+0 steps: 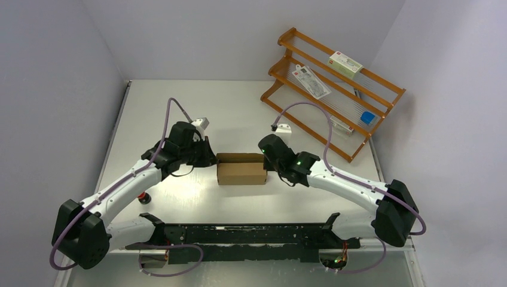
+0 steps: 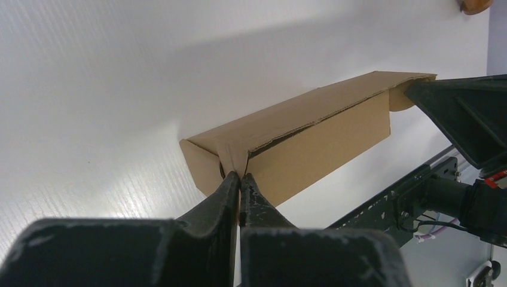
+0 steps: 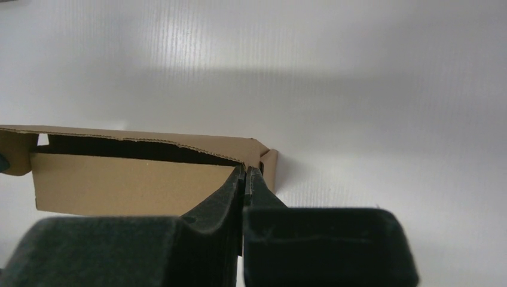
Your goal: Fold the paper box
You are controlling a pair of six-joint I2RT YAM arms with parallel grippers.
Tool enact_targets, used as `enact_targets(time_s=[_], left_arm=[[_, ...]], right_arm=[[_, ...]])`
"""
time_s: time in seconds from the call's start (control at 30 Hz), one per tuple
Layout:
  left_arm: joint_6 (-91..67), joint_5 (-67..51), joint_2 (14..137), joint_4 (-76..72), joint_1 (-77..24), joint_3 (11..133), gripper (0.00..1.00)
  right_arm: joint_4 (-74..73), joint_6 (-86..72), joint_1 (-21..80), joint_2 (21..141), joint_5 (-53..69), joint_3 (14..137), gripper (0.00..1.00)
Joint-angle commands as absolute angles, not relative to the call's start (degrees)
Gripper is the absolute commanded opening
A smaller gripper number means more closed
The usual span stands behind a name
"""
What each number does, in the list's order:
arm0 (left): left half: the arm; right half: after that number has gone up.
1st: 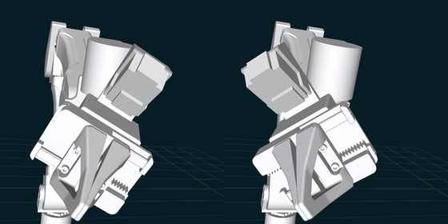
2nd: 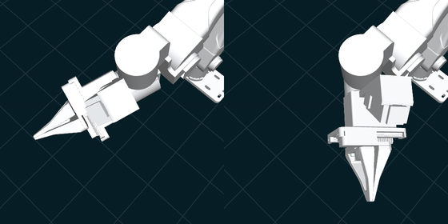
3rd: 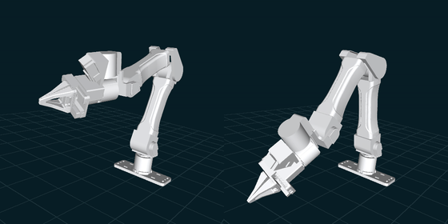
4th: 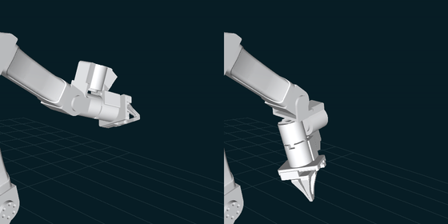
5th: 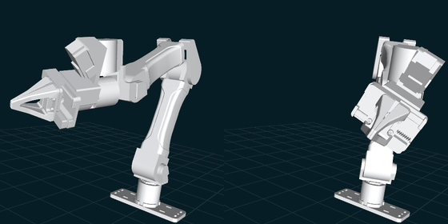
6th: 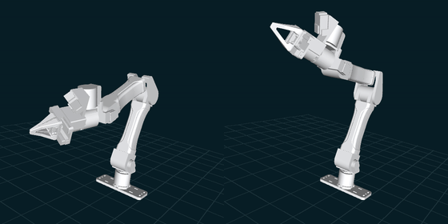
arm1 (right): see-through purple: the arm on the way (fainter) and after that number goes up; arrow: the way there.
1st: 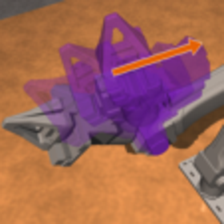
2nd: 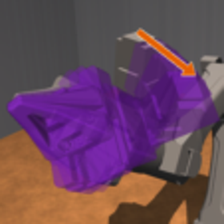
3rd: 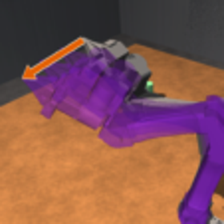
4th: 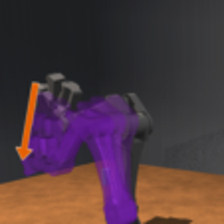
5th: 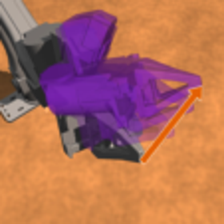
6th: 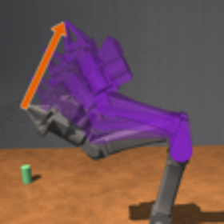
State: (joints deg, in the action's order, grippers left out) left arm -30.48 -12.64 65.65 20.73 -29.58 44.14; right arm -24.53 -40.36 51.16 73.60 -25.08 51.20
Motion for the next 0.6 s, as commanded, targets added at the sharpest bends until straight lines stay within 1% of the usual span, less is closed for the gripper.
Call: enact_targets(time_s=[0.0, 0.37, 0.57], left_arm=[[-32.9, -13.9, 63.6, 18.7, -31.3, 44.1, 0.05], [-35.3, -6.7, 62.1, 18.6, -36.7, 39.8, 0.05], [-35.2, -3.7, 60.4, 19.7, -37.8, 38.1, 0.05]], right_arm=[[-24.7, -42.9, 53.3, 73.6, -27.5, 50.2, 0.0], [-24.3, -47.3, 59.5, 73.7, -36.5, 48.3, 0.0], [-23.0, -48.8, 61.2, 73.2, -39.2, 46.9, 0.0]])
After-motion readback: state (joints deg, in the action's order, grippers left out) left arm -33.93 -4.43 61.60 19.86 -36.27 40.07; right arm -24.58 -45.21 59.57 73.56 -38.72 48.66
